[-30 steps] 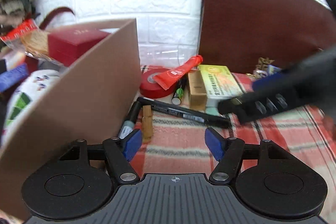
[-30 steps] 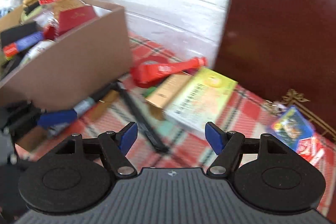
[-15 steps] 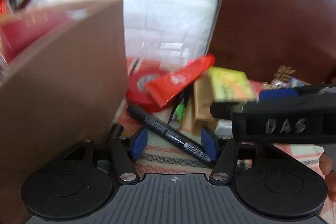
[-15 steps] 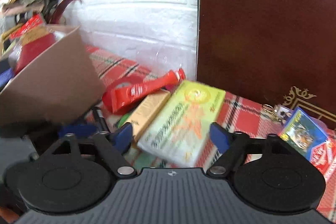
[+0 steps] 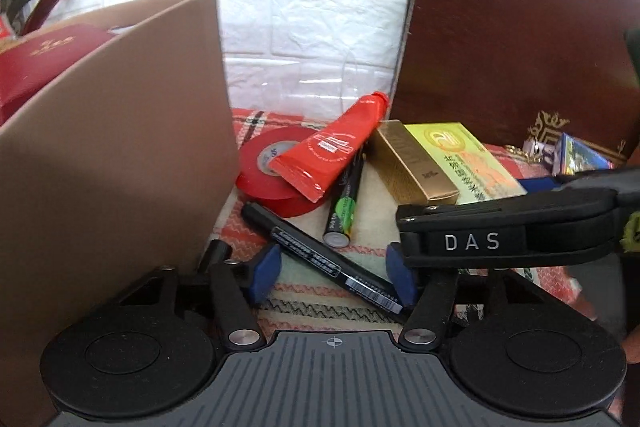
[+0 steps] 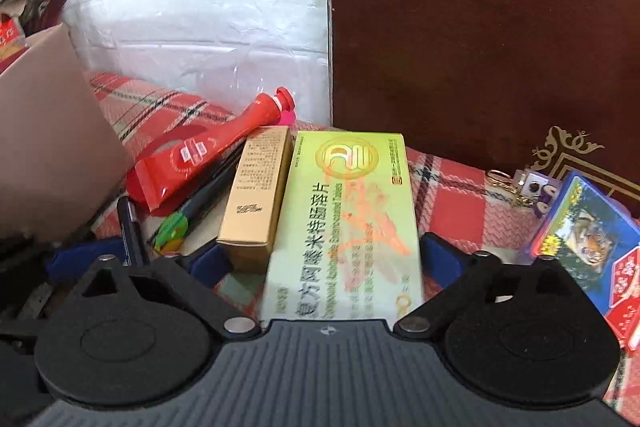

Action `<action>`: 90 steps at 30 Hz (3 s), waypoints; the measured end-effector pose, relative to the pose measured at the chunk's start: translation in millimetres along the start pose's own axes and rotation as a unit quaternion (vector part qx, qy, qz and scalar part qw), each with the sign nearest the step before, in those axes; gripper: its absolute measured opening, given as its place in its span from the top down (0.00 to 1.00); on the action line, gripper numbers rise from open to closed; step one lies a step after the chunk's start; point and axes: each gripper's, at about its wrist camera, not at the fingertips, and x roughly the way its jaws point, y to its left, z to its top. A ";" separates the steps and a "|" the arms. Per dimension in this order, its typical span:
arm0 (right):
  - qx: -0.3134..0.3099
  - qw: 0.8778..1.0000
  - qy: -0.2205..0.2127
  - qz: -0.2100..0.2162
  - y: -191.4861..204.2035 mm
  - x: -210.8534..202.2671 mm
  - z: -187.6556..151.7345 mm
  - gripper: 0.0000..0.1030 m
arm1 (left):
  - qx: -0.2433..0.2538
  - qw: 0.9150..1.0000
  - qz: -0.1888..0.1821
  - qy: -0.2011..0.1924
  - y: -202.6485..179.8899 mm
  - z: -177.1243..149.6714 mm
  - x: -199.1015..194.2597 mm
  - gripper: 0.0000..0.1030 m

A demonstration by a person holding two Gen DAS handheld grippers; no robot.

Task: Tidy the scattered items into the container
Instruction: 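Close the right gripper on the yellow medicine box while the left gripper moves toward the small gold box, then close the left gripper on the small gold box while the right gripper lifts the medicine box, then carry both boxes over the cardboard box and open both grippers inside it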

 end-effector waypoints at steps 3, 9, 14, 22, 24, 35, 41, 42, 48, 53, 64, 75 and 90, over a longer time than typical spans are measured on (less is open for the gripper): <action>-0.004 1.000 0.006 0.005 -2.8 -5.1 -1.5 0.11 | 0.014 1.000 0.006 0.000 -5.7 -1.4 0.4 0.39; -0.005 1.000 0.011 0.018 -3.4 -24.4 -18.7 0.11 | 0.070 0.997 -0.013 -0.005 -21.2 -14.5 -14.5 0.61; -0.013 1.000 0.012 0.026 -3.3 -53.8 -47.5 0.11 | 0.103 0.994 -0.047 -0.007 -37.6 -42.0 -43.4 0.63; -0.008 1.000 0.003 0.028 -12.4 -124.4 -121.3 0.10 | 0.108 0.989 -0.099 0.015 -34.1 -94.8 -106.3 0.59; 0.000 0.999 -0.004 0.032 -15.2 -140.8 -137.4 0.09 | 0.089 0.991 -0.100 0.024 -26.8 -100.2 -115.6 0.50; 0.051 0.995 -0.054 0.070 -38.6 -199.1 -164.1 0.06 | -0.012 0.986 -0.167 0.028 -35.9 -78.9 -138.1 0.31; 0.010 0.999 -0.041 0.029 -39.4 -197.0 -173.1 0.17 | -0.010 0.985 -0.167 0.047 -69.9 -74.4 -119.2 0.33; 0.009 0.999 -0.034 0.032 -40.3 -194.0 -174.8 0.21 | -0.011 0.985 -0.167 0.051 -74.4 -74.5 -115.0 0.33; 0.004 1.000 -0.023 0.002 -53.1 -189.0 -183.9 0.29 | 0.009 0.989 -0.128 0.066 -88.0 -79.4 -97.8 0.52; -0.005 0.999 -0.030 0.008 -53.6 -189.7 -181.8 0.23 | 0.005 0.989 -0.128 0.071 -83.0 -80.0 -96.2 0.40; -0.027 1.000 -0.010 -0.006 -42.7 -176.4 -172.9 0.29 | 0.039 0.988 -0.133 0.073 -90.3 -81.2 -93.7 0.70; -0.023 1.000 0.006 0.005 -38.2 -179.8 -163.3 0.32 | 0.058 0.987 -0.135 0.071 -90.2 -81.3 -92.9 0.78; -0.041 0.997 -0.059 0.037 16.3 -212.2 -95.5 0.32 | 0.004 0.990 -0.143 -0.007 -3.1 -27.2 -154.0 0.78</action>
